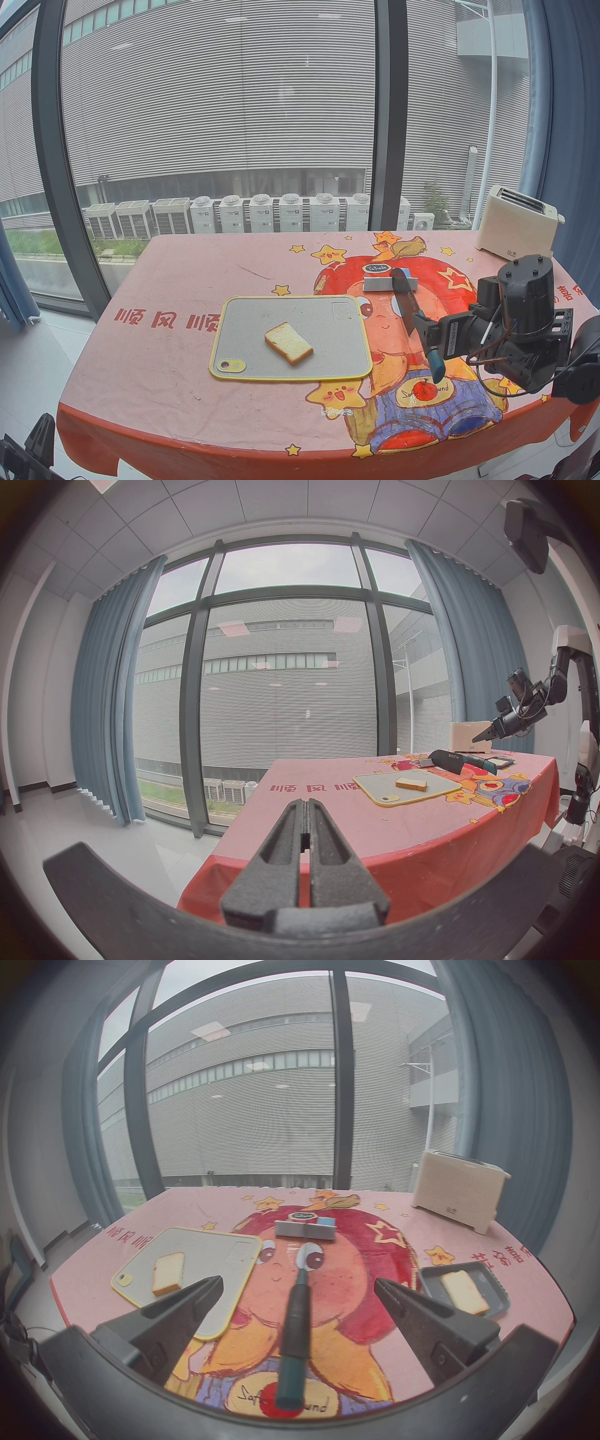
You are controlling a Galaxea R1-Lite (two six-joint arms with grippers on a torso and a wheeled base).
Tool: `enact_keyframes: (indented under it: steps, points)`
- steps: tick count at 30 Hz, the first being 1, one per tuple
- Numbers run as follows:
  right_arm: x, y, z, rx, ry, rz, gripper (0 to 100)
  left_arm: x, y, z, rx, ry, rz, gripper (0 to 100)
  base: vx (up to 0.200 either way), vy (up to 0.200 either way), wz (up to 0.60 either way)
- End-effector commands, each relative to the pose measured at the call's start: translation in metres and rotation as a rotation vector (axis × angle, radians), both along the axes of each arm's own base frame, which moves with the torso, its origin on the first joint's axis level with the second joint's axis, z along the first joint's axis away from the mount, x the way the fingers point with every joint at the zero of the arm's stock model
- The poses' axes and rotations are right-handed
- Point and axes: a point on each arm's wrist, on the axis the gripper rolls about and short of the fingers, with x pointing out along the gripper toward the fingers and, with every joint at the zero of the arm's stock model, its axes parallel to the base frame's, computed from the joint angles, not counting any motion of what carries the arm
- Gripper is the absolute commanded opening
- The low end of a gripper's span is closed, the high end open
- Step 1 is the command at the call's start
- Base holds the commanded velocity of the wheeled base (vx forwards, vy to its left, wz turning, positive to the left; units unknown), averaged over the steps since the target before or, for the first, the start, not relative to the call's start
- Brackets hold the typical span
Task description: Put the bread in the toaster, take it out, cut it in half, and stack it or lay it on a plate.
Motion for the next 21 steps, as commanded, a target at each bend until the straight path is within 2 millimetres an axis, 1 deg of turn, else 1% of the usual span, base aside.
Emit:
enact_keyframes:
  steps: [1, 6, 11, 15, 19, 21]
  points:
    - [-0.003, -0.001, -0.001, -0.003, 0.002, 0.004, 100, 0.0, 0.0, -0.005, 0.001, 0.001, -0.002, 0, 0.0, 0.0, 0.0]
    - [-0.005, -0.008, 0.0, 0.004, -0.005, -0.014, 100, 0.0, 0.0, -0.005, 0.001, 0.001, -0.002, 0, 0.0, 0.0, 0.0]
    - [-0.005, -0.016, 0.011, 0.026, -0.04, -0.038, 100, 0.0, 0.0, -0.005, 0.001, 0.001, -0.002, 0, 0.0, 0.0, 0.0]
    - [-0.012, -0.032, 0.037, 0.062, -0.132, -0.055, 100, 0.0, 0.0, -0.005, 0.001, 0.001, -0.002, 0, 0.0, 0.0, 0.0]
    - [-0.02, -0.053, 0.046, 0.061, -0.174, -0.101, 100, 0.0, 0.0, -0.005, 0.001, 0.001, -0.002, 0, 0.0, 0.0, 0.0]
    - [-0.031, -0.065, 0.047, 0.068, -0.191, -0.123, 100, 0.0, 0.0, -0.005, 0.001, 0.001, -0.002, 0, 0.0, 0.0, 0.0]
